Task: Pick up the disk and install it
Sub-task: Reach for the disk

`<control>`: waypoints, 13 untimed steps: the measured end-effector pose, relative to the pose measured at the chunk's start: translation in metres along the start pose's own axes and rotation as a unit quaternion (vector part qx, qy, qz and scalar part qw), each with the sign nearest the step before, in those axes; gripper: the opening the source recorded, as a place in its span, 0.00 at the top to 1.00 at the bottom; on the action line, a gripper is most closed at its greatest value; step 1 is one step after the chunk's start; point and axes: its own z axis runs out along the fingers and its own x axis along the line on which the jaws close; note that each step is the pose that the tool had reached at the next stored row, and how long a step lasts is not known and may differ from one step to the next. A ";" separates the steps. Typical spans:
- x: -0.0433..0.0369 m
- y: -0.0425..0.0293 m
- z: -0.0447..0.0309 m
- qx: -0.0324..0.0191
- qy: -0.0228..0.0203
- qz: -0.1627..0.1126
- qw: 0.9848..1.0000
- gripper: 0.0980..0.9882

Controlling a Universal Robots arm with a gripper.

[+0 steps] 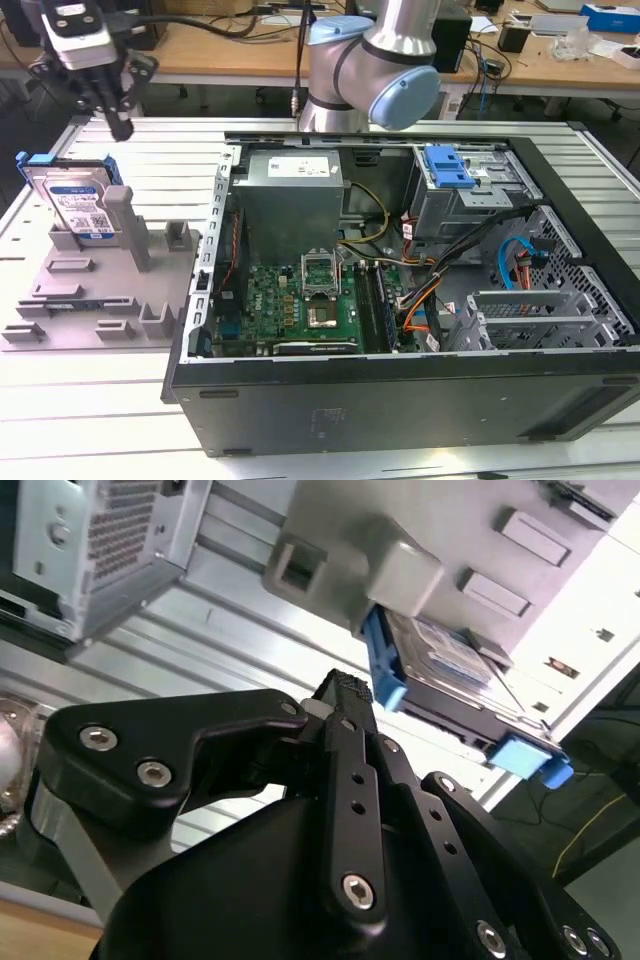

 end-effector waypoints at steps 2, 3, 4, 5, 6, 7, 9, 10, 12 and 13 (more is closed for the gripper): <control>0.0119 0.0006 0.0009 0.000 0.000 0.000 1.000 0.99; 0.0186 0.0011 0.0014 0.000 0.000 0.000 1.000 0.99; 0.0234 0.0014 0.0017 0.000 0.000 0.000 1.000 0.99; 0.0279 0.0016 0.0021 0.000 0.000 0.000 1.000 0.99; 0.0328 0.0021 0.0025 0.000 0.000 0.000 1.000 0.99; 0.0368 0.0028 0.0026 0.000 0.000 0.000 1.000 0.99; 0.0391 0.0033 0.0026 0.000 0.000 0.000 1.000 0.99; 0.0391 0.0033 0.0026 0.000 0.000 0.000 1.000 0.99; 0.0391 0.0033 0.0026 0.000 0.000 0.000 1.000 0.99; 0.0392 0.0032 0.0026 0.000 0.000 0.000 1.000 0.99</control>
